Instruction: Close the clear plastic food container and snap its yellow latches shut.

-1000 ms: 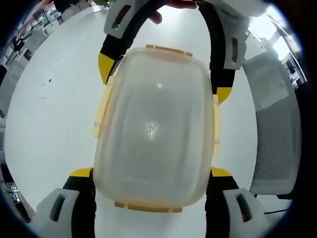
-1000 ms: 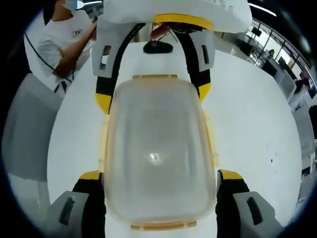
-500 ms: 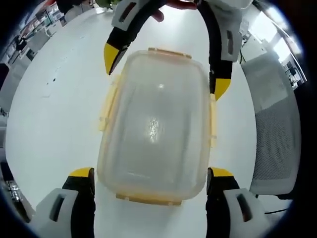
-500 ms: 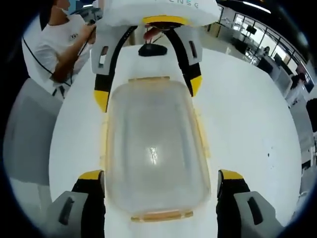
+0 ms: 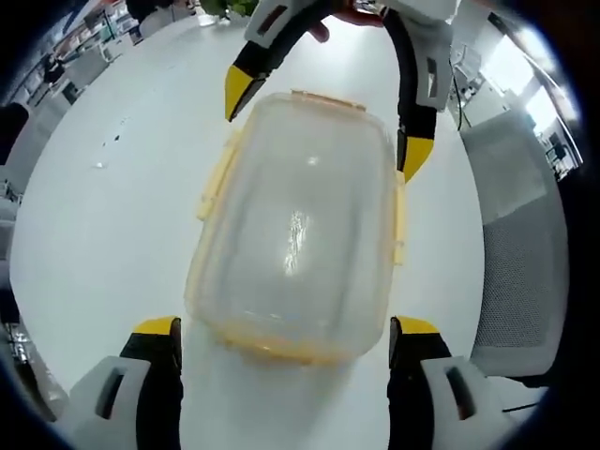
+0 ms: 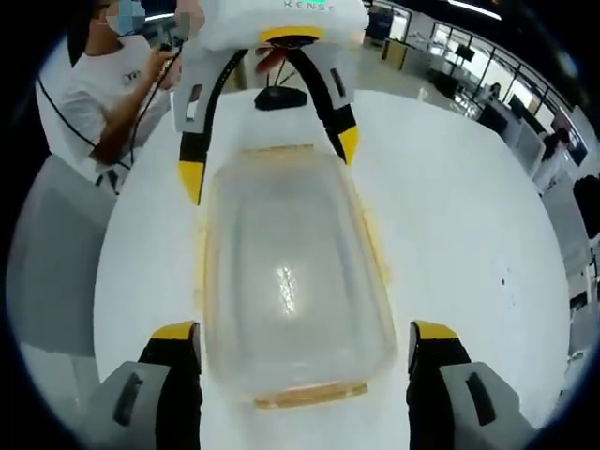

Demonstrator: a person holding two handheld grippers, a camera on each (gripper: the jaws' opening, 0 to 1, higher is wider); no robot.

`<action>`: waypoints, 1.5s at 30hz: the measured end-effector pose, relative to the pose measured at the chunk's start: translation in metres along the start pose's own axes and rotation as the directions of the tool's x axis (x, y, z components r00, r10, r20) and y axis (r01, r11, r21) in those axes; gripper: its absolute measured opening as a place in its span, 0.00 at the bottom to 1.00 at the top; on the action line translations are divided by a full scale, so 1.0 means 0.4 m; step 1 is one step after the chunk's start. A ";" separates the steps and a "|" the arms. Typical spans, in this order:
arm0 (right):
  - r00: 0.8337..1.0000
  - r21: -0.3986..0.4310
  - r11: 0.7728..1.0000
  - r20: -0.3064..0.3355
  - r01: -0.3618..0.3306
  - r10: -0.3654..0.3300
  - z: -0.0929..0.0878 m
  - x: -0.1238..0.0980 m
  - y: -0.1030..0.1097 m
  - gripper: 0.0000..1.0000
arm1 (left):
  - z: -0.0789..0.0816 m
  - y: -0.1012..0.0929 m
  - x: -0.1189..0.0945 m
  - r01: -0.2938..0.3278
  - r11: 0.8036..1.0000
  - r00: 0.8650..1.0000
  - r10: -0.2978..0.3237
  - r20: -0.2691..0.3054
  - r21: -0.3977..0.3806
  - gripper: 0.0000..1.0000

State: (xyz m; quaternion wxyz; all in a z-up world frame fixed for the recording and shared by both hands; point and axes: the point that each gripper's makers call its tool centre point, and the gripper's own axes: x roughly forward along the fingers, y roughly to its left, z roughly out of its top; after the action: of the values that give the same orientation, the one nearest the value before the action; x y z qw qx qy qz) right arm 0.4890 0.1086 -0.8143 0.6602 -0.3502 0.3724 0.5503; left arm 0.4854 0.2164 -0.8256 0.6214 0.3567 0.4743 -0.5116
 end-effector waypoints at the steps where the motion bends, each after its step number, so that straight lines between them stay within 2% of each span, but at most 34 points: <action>1: 1.000 0.003 1.000 0.003 0.002 -0.002 0.001 -0.001 -0.001 0.92 | -0.002 0.000 -0.002 -0.001 1.000 1.000 0.001 0.004 -0.006 0.92; 16: 0.997 0.076 0.996 0.066 0.036 -0.041 0.007 -0.026 0.002 0.92 | -0.020 -0.007 -0.024 -0.023 0.994 0.996 0.032 0.087 -0.104 0.92; 22: 0.994 0.106 0.992 0.087 0.061 -0.070 0.004 -0.047 -0.003 0.92 | -0.028 -0.014 -0.030 -0.037 0.989 0.991 0.055 0.125 -0.142 0.91; 26: 0.988 0.157 0.985 0.122 0.071 -0.090 0.006 -0.061 -0.006 0.92 | -0.029 -0.016 -0.037 -0.053 0.986 0.986 0.077 0.150 -0.159 0.91; 31: 0.986 0.166 0.983 0.127 0.082 -0.104 -0.003 -0.067 0.001 0.92 | -0.035 -0.016 -0.042 -0.057 0.980 0.983 0.088 0.163 -0.189 0.91; 38: 0.976 0.224 0.970 0.166 0.099 -0.138 -0.008 -0.078 -0.003 0.92 | -0.032 -0.017 -0.051 -0.058 0.963 0.969 0.118 0.219 -0.263 0.91; 45: 0.960 0.296 0.950 0.220 0.104 -0.173 -0.001 -0.097 -0.020 0.92 | -0.038 -0.022 -0.051 -0.052 0.954 0.962 0.128 0.242 -0.296 0.91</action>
State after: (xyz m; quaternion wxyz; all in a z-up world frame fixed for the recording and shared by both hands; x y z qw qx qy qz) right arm 0.4924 0.0889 -0.7799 0.7812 -0.2080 0.3373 0.4824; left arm 0.4731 0.2348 -0.8102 0.7460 0.2144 0.4414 -0.4503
